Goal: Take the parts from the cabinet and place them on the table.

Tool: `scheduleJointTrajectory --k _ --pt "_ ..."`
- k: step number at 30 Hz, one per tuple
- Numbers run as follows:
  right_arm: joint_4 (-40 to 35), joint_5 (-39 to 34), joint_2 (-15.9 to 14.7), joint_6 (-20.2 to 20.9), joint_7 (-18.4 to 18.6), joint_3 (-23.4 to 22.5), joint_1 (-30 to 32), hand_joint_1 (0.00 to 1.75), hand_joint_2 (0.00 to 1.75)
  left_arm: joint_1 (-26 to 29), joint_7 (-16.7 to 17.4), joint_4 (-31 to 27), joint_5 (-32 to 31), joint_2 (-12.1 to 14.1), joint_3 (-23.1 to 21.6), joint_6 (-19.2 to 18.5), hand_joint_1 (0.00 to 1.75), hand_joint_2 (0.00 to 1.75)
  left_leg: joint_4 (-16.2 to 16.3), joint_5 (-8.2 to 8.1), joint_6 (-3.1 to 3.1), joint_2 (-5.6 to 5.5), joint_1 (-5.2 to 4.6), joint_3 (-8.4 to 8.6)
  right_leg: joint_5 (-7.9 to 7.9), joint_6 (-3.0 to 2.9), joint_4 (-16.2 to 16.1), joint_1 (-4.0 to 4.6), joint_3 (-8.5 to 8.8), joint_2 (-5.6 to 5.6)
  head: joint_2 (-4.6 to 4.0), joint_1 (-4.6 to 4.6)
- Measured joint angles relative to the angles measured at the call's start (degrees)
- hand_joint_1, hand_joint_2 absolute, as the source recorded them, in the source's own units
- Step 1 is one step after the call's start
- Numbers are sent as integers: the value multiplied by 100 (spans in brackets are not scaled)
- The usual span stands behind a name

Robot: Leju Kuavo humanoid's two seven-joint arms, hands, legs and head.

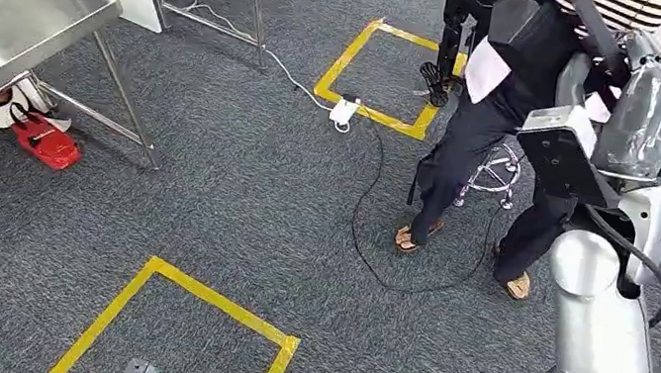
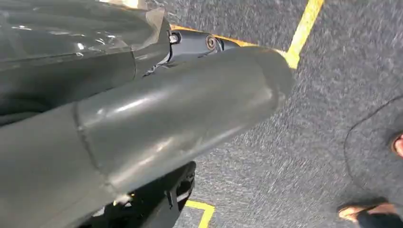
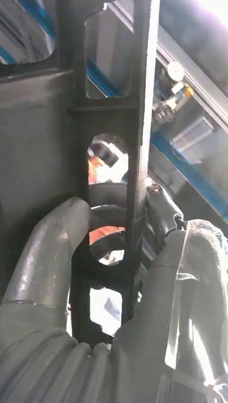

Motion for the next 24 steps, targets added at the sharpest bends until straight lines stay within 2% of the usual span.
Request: scheduleJointTrajectory --k 1,2,3,4,5,6,7,8,9,10,11,12,14,15,16,17,18,20,21,22,23,24 --pt "-7 11 -4 0 9 15 -3 175 175 17 -2 -11 0 2 -2 2 0 0 -165 85 -8 -53 109 157 -45 19 43 34 -16 35 0 37" --pt "-7 17 -9 0 11 26 -27 175 175 1 -7 -11 0 -7 -4 -2 0 0 -241 110 16 -125 72 219 -108 9 233 0 -74 305 -2 20" --pt "-7 17 -11 -2 11 37 -55 175 175 -22 0 -11 0 -7 -4 0 0 0 -238 127 43 -169 74 225 -239 -25 602 -8 -249 479 0 18" --pt "-4 17 -31 -2 11 48 -56 175 175 -42 2 -11 0 -17 -9 0 0 0 -237 120 52 -252 74 227 -383 -43 1021 -31 -485 574 0 55" --pt "-4 17 -37 -2 22 59 -37 175 175 -42 2 -11 0 -33 -11 0 0 0 -235 110 59 -344 74 229 -511 -35 1462 -54 -771 614 0 55" --pt "0 26 -39 -2 39 74 -22 175 175 -40 4 -11 0 -31 -13 0 0 0 -229 107 59 -423 74 229 -523 0 1640 -56 -908 621 0 55" --pt "0 37 -42 0 61 85 -19 175 175 -25 18 -9 -2 -31 -13 0 0 0 -221 101 50 -512 74 231 -423 66 1550 -73 -925 621 0 57" --pt "0 42 -46 2 63 90 -29 175 175 -18 24 -9 0 -33 -13 2 0 0 -197 91 36 -594 81 230 -231 144 1229 -106 -812 623 0 52" --pt "0 50 -46 4 63 100 -54 175 175 -18 26 -9 0 -33 -13 4 0 0 -154 64 1 -671 95 227 13 227 749 -140 -601 639 0 55" --pt "0 52 -44 7 63 113 -81 175 175 -20 26 -9 0 -33 -13 9 0 0 -71 12 -46 -745 112 211 256 306 193 -186 -347 725 0 57" --pt "15 55 -40 9 65 129 -94 175 175 -15 28 -11 9 -17 -11 19 0 0 -16 -32 -101 -802 100 155 180 271 186 -180 -340 902 0 65" --pt "20 61 -31 31 66 151 -118 175 175 -32 37 -9 20 -15 -11 26 0 0 89 -57 -128 -850 92 88 191 205 83 -217 -299 964 0 87" --pt "41 61 -11 52 87 166 -122 175 175 -2 29 -11 37 -7 -11 37 0 0 43 -31 -150 -921 102 44 194 128 135 -155 -312 884 0 78" --pt "55 68 9 57 90 181 -137 175 175 11 24 -9 46 2 -11 42 0 0 51 -27 -168 -965 113 36 192 98 128 -160 -312 850 0 76" --pt "66 66 26 70 87 216 -184 175 175 21 22 -9 48 20 -11 44 0 0 97 -67 -197 -874 123 13 204 65 113 -228 -299 790 0 79" --pt "66 66 50 70 87 234 -196 175 175 22 17 -9 57 11 -11 46 0 0 239 -159 -252 -584 93 -46 195 48 108 -214 -282 765 0 39" --pt "66 66 68 70 83 240 -218 175 175 11 13 -9 61 15 -11 48 0 0 590 -348 -306 -382 122 -225 182 11 108 -200 -268 711 0 -5" --pt "85 66 81 70 83 251 -234 175 175 7 2 -9 63 15 -11 50 0 0 1495 -708 -349 -257 176 -719 155 -44 108 -172 -252 593 0 -4" --pt "103 66 96 70 83 258 -234 175 175 16 0 -9 63 15 -11 50 0 0 1808 -765 -363 -254 196 -917 144 -59 108 -160 -249 525 0 -4" --pt "118 66 107 70 83 267 -234 175 175 24 -7 -9 66 15 -11 50 0 0 1817 -678 -364 -254 211 -970 133 -73 108 -156 -240 468 0 -4" --pt "131 68 120 70 83 282 -238 175 175 29 -15 -9 68 15 -11 50 0 0 1591 -497 -356 -251 215 -889 123 -81 108 -151 -229 418 0 -2" --pt "140 66 131 70 83 295 -248 175 175 28 -20 -9 68 15 -11 50 0 0 1098 -213 -326 -217 212 -652 106 -74 108 -146 -205 364 0 -9"
